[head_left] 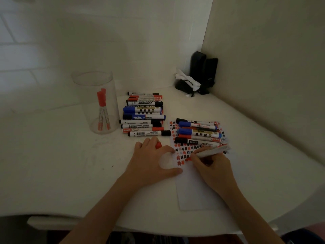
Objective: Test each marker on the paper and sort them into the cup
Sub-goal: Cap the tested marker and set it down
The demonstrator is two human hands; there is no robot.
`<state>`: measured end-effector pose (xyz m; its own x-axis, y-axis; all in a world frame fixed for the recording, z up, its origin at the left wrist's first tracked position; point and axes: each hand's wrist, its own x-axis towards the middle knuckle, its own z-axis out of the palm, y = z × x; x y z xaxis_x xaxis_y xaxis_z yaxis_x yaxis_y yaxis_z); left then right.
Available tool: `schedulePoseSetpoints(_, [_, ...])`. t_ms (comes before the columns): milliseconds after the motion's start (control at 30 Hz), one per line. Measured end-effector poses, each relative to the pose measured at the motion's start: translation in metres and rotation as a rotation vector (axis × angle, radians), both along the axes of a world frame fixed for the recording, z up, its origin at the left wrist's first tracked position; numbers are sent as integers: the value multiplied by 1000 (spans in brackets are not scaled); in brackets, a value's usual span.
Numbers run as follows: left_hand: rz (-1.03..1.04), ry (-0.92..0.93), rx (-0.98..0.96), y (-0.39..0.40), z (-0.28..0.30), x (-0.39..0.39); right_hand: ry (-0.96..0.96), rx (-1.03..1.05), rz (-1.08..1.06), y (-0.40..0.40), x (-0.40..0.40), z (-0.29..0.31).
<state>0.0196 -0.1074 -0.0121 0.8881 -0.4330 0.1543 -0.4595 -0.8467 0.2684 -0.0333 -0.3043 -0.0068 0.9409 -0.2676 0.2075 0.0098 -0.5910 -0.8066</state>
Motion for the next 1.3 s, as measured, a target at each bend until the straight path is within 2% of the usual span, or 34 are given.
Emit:
schedulePoseSetpoints(167, [-9,19,4,0,0,0,47,-3,-2,1,0,-1])
schedulePoseSetpoints(267, [-53,9,-56,2,2,-1,16,8,-16,1,0,1])
schedulePoseSetpoints(433, [-43,160,-492,7,-2,7,19,34,1,2,-3,2])
schedulePoseSetpoints(533, [-64,245,-650,18,-1,8,2,44,-24,2,-2,3])
schedulePoseSetpoints(667, [-17,329,-795,26,4,9,29,232,-88,-4,-1,7])
schedulePoseSetpoints(833, [-33,259,-712,29,5,10,79,602,-46,7,5,29])
schedulePoseSetpoints(900, [-43,252,-734,29,6,9,91,674,13,19,7,35])
schedulePoseSetpoints(1133, [-85,247,-799,27,2,11,77,656,20,49,14,36])
schedulePoseSetpoints(1300, [-120,255,-816,29,1,13,88,528,56,57,16,32])
